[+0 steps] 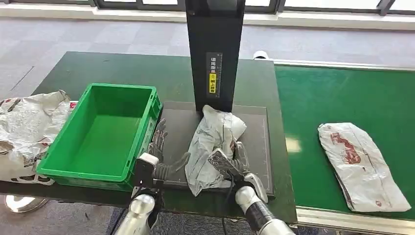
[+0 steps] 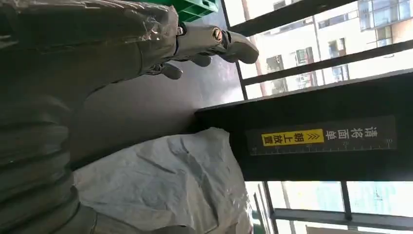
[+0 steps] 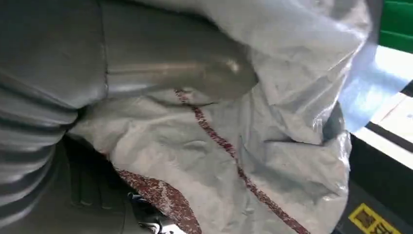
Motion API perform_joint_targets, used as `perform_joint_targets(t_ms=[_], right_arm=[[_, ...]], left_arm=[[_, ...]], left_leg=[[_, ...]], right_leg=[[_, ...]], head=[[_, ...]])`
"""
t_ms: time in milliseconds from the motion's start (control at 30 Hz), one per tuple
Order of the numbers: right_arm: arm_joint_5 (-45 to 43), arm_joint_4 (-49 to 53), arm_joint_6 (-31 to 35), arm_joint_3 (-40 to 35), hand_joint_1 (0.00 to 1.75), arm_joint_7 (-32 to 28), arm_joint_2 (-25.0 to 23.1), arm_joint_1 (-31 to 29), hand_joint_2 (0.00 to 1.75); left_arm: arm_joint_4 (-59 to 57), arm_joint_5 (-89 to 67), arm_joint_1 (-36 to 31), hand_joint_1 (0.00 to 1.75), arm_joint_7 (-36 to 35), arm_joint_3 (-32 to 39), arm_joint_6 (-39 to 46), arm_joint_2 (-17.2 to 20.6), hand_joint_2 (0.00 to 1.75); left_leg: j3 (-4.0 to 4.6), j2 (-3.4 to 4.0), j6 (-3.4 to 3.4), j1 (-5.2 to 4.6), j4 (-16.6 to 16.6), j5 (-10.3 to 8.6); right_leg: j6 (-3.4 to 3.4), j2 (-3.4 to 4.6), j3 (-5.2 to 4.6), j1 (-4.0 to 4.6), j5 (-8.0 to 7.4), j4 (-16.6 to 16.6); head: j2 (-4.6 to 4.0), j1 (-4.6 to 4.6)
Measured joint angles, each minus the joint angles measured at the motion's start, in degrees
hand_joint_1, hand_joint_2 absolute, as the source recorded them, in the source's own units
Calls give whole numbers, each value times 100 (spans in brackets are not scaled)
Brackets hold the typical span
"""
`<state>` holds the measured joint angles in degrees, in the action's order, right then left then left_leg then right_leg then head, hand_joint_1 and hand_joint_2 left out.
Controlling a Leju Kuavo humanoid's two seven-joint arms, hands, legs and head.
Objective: Moved the parcel from conveyor to table for the left to box.
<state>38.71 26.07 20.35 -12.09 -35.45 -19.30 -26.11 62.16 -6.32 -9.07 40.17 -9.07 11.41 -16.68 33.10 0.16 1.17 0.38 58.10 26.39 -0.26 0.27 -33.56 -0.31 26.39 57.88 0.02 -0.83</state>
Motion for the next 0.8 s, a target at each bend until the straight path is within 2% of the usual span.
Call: perform_joint_targets(t_ms=[167,233,333,400,633,800], right_arm=[[-164,-44,208,-13,0,-230,0,5,0],[-565,106,468,0,0,-402,0,94,0],[-1302,1215,1331,-54,0,-446,22,538,0],[-1368,1966,1729,-155,0,-466,74,774,0],[-1302,3177,1856,-288,0,-481,146,1195,0],[-571,4909,1978,-245,0,-492,79,1774,0]], left_arm=[[-4,2,1,0,0,-2,70,0,175],[15,0,4,0,0,-2,127,0,175],[57,0,16,0,0,0,181,4,175],[92,-9,22,0,0,7,201,4,175],[138,-20,27,0,0,9,243,4,175],[203,-111,38,0,0,9,398,4,175]], left_leg=[[1,0,1,0,0,-1],[1,-3,1,0,0,-2],[9,-16,1,0,0,-2],[10,-9,2,0,0,0],[8,-9,2,0,1,2],[10,-12,3,0,1,2]], right_leg=[[-1,0,0,1,-1,0],[-1,-1,1,2,-1,0],[-1,-9,0,1,0,0],[-1,-4,-2,1,0,0],[0,-4,-2,0,0,0],[-1,-5,-6,1,1,0]], head=[[0,0],[0,0],[0,0],[0,0],[0,0],[0,0]])
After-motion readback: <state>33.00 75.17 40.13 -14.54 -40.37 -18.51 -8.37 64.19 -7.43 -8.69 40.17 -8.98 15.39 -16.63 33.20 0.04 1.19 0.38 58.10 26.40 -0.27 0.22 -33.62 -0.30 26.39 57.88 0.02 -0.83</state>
